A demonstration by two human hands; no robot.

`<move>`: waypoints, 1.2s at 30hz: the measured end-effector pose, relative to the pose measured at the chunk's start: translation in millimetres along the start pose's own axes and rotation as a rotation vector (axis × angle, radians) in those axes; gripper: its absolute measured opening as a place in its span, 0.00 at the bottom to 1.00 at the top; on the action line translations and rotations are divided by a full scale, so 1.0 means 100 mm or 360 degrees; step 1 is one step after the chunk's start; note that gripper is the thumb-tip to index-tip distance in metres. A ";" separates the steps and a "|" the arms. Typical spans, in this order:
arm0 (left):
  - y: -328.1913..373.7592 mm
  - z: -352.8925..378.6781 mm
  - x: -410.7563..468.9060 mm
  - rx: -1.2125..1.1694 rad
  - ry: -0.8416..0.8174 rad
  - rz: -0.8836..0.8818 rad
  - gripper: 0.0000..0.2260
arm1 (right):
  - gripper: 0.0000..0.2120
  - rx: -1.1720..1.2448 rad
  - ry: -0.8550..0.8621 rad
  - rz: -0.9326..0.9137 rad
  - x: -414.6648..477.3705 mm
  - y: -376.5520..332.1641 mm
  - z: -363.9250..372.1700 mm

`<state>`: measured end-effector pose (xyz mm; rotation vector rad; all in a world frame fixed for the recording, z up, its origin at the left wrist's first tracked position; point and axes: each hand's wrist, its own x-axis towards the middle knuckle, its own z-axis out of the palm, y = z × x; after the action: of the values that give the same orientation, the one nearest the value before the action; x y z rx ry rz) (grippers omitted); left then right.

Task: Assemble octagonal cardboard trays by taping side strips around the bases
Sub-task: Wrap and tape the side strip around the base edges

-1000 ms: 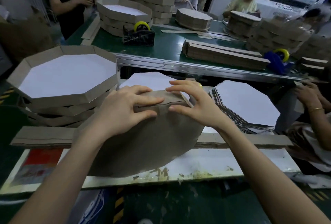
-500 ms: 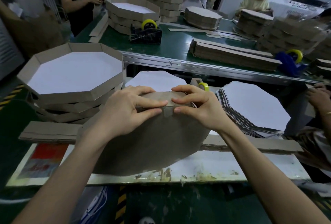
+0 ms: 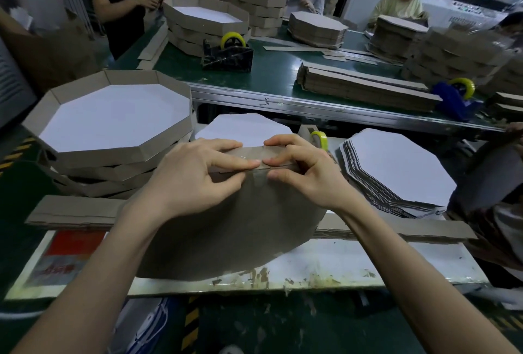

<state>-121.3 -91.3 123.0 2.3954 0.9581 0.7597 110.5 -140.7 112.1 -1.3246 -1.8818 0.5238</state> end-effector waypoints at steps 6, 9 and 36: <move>0.15 0.04 0.03 0.0011 0.0196 -0.0086 0.13 | 0.12 0.0003 -0.0071 0.0018 -0.02 -0.02 -0.05; 0.21 0.10 0.09 0.0122 0.0289 -0.0124 0.15 | 0.12 -0.0009 -0.0038 0.0002 -0.01 -0.03 -0.03; 0.05 0.17 0.21 0.0685 -0.0084 0.0019 0.25 | 0.12 0.0070 0.0170 0.0117 0.11 -0.09 0.12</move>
<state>-95.7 -82.7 120.1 2.7708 1.1845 0.5306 93.8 -132.7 115.1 -1.3700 -1.7308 0.5190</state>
